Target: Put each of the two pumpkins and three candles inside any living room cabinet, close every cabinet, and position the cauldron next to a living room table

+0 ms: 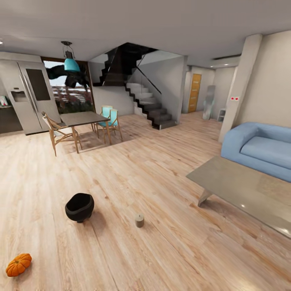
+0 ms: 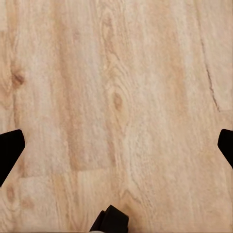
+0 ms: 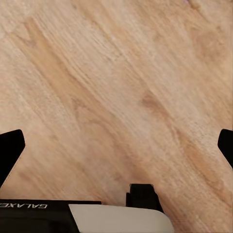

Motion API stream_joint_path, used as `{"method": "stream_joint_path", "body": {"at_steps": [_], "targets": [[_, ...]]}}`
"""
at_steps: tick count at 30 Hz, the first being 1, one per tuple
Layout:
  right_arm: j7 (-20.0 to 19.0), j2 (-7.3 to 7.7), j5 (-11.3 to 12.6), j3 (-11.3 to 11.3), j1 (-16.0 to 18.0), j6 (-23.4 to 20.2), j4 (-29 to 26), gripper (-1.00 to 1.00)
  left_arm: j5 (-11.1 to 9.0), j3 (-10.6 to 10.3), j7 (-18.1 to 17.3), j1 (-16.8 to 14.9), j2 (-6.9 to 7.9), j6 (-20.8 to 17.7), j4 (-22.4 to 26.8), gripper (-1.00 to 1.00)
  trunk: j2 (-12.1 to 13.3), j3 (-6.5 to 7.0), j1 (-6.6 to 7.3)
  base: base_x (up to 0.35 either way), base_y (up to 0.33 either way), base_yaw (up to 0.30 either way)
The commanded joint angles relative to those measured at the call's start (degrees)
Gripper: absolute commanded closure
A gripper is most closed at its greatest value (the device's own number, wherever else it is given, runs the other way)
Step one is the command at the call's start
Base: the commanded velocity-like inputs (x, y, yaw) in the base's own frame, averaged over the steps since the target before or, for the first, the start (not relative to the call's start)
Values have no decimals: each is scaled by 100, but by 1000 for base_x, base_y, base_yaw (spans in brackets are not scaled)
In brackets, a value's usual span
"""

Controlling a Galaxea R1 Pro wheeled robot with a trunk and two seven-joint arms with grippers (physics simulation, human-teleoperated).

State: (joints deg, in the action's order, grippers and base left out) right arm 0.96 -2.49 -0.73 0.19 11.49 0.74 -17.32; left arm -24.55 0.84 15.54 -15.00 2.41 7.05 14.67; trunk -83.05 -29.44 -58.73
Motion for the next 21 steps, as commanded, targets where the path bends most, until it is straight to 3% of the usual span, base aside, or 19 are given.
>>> {"method": "stream_joint_path", "body": {"at_steps": [1, 21], "targets": [[10, -2, -7, 3, 2, 26, 2, -100, -23, 6, 3, -4, 0, 28, -7, -100, -3, -13, 0, 0, 0, 207], [12, 26, 64, -36, 2, 153, 18, -100, -34, -5, -16, 6, -58, 452, -104, -100, -3, -154, 0, -54, 0, 206]]}}
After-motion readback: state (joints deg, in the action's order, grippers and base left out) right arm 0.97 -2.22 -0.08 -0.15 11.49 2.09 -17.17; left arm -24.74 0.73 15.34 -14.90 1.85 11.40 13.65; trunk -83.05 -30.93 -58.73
